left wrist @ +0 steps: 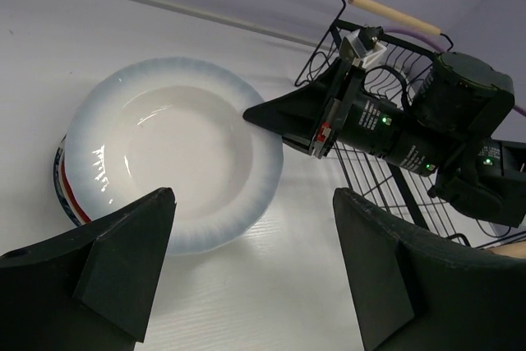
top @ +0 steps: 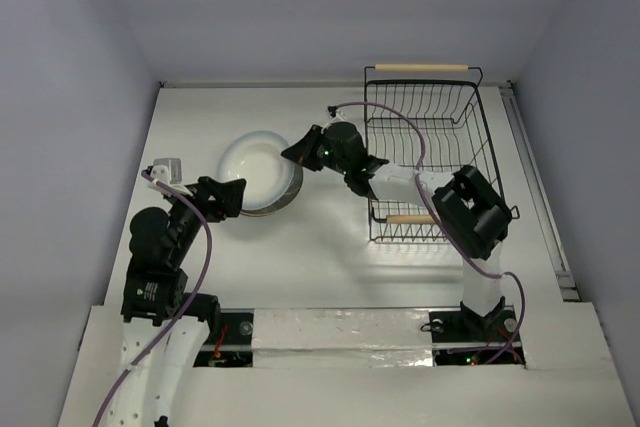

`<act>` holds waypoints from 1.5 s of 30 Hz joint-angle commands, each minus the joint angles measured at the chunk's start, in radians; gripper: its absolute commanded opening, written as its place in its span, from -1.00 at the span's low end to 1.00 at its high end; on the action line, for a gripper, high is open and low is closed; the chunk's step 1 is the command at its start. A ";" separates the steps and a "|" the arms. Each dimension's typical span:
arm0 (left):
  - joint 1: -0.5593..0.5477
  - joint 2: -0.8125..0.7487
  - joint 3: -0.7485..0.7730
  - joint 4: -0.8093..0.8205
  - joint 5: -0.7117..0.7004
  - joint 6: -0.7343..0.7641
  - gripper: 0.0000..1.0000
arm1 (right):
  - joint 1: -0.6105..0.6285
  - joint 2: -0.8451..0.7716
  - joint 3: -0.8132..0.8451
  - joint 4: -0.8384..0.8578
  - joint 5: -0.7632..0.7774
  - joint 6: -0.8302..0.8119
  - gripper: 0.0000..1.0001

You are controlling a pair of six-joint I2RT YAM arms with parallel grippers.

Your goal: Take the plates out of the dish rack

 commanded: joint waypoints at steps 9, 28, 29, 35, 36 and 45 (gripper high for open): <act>0.013 0.002 -0.001 0.047 0.019 0.012 0.49 | 0.019 0.046 0.067 0.152 0.057 0.075 -0.94; 0.013 -0.020 -0.003 0.053 0.034 0.013 0.49 | 0.047 0.009 0.086 -0.185 0.269 -0.126 1.00; 0.013 -0.020 -0.003 0.051 0.034 0.013 0.49 | 0.047 0.005 0.090 -0.216 0.302 -0.137 1.00; 0.013 -0.021 0.002 0.045 0.025 0.013 0.51 | 0.047 -0.063 0.082 -0.283 0.416 -0.204 1.00; 0.013 -0.023 0.005 0.045 0.024 0.013 0.52 | 0.047 -0.079 0.077 -0.286 0.422 -0.212 1.00; 0.022 -0.007 0.040 0.027 -0.005 0.034 0.68 | 0.068 -0.432 -0.005 -0.288 0.484 -0.379 -0.66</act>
